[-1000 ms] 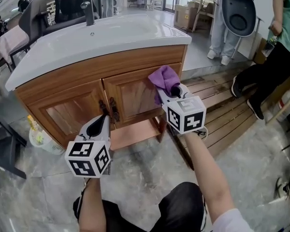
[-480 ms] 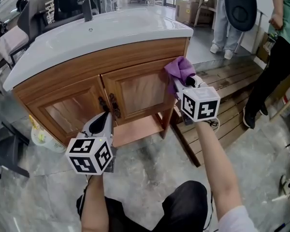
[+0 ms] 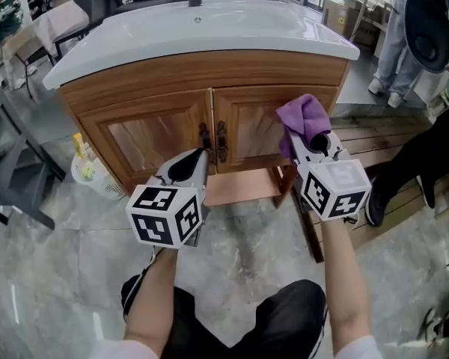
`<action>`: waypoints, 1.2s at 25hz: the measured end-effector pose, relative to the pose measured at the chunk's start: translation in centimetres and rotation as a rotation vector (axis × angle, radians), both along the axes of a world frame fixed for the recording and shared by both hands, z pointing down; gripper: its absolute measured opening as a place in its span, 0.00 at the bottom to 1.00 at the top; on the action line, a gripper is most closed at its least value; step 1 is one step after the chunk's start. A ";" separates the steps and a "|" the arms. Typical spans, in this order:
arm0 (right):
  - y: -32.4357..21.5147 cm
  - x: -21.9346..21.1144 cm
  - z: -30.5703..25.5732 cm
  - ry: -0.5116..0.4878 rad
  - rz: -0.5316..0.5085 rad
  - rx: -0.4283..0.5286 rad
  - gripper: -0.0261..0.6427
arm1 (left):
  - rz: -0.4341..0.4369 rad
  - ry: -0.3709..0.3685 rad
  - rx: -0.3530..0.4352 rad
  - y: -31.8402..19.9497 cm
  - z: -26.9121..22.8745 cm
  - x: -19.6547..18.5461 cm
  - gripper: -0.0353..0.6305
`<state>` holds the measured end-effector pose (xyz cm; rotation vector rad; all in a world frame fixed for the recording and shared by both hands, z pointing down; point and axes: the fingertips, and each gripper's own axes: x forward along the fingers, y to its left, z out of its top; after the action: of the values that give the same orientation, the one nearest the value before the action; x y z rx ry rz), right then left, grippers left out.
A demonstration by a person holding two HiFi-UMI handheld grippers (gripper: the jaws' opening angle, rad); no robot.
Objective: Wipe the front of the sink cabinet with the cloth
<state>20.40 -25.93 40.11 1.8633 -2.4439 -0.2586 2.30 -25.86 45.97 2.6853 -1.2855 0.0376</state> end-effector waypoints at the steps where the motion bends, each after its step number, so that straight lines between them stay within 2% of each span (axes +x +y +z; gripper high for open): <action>1: 0.1 -1.7 0.1 0.000 -0.033 0.004 0.16 | -0.008 -0.005 0.002 0.0 0.0 -0.5 0.06; 7: 1.0 -11.6 0.4 -0.037 -0.208 0.020 0.16 | -0.069 0.002 0.030 0.5 -0.5 -4.0 0.06; 11: 1.1 -18.9 1.0 -0.072 -0.337 0.007 0.16 | -0.145 0.060 -0.002 0.4 -0.3 -7.9 0.06; 14: 1.1 -22.9 2.1 -0.076 -0.393 -0.005 0.16 | -0.171 0.074 -0.016 0.3 0.2 -9.9 0.06; 18: 0.8 -28.7 3.5 -0.112 -0.469 -0.015 0.16 | -0.238 0.093 -0.019 0.7 0.4 -14.8 0.06; 22: 0.6 -32.7 4.4 -0.118 -0.517 -0.017 0.16 | -0.300 0.062 -0.014 1.0 0.5 -18.5 0.06; 30: -0.7 -38.4 6.7 -0.172 -0.540 -0.024 0.16 | -0.403 -0.005 0.003 1.8 1.3 -22.9 0.06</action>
<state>-18.00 -26.58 46.79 1.2223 -3.0115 -0.0902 -20.58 -24.09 47.30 2.3766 -1.7987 -0.0073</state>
